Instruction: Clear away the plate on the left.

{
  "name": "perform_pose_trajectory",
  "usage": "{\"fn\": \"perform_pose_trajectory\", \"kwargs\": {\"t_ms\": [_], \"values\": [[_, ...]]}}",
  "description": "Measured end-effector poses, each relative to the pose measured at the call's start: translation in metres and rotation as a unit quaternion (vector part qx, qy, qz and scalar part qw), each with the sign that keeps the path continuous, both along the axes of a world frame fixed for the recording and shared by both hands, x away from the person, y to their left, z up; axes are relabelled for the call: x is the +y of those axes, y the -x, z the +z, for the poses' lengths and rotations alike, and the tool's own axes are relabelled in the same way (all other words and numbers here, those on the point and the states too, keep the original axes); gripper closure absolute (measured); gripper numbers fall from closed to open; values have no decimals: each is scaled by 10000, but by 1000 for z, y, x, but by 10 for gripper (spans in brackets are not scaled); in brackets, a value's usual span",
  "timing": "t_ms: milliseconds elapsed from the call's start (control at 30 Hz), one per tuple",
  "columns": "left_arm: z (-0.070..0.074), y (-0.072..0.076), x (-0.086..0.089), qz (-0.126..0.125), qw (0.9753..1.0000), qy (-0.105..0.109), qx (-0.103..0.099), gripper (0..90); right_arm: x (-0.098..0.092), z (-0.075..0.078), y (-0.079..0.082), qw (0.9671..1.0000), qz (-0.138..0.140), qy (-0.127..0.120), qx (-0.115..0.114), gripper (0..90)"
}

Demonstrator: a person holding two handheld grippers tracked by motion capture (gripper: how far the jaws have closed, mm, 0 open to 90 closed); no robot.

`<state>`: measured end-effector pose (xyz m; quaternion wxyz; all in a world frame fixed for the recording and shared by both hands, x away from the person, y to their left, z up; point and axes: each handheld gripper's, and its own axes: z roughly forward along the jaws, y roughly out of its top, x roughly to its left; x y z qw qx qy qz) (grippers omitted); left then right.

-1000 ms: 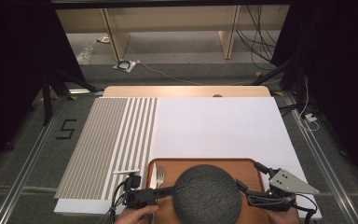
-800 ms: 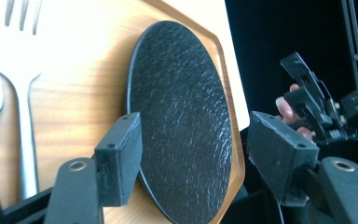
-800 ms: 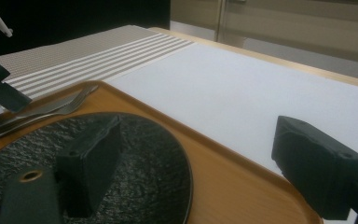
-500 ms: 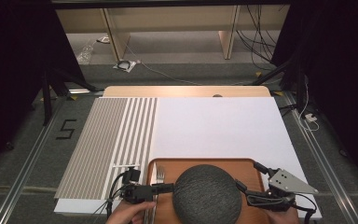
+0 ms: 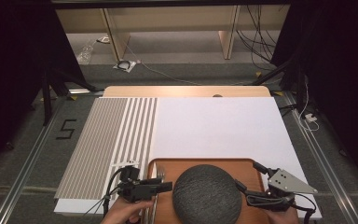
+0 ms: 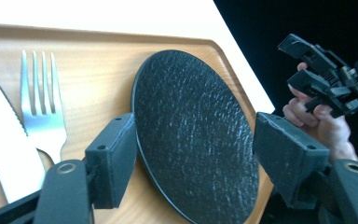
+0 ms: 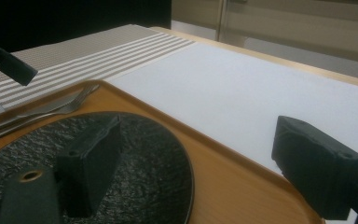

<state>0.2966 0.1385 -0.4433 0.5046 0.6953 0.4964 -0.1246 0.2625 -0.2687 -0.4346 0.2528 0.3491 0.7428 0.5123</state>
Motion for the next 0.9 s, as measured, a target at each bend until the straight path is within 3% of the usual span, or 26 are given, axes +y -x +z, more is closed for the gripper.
{"fn": "perform_pose_trajectory", "kwargs": {"t_ms": [233,633,900], "values": [[6,2,-2,-128,9975,-402,-561,274,0,0,0,10000,12,25,10,172],[11,0,6,-131,9932,-379,-1093,261,0,0,0,10000,2,7,14,171],[12,0,11,-107,9876,-532,-1471,246,-1,0,0,10000,2,2,19,171]]}}
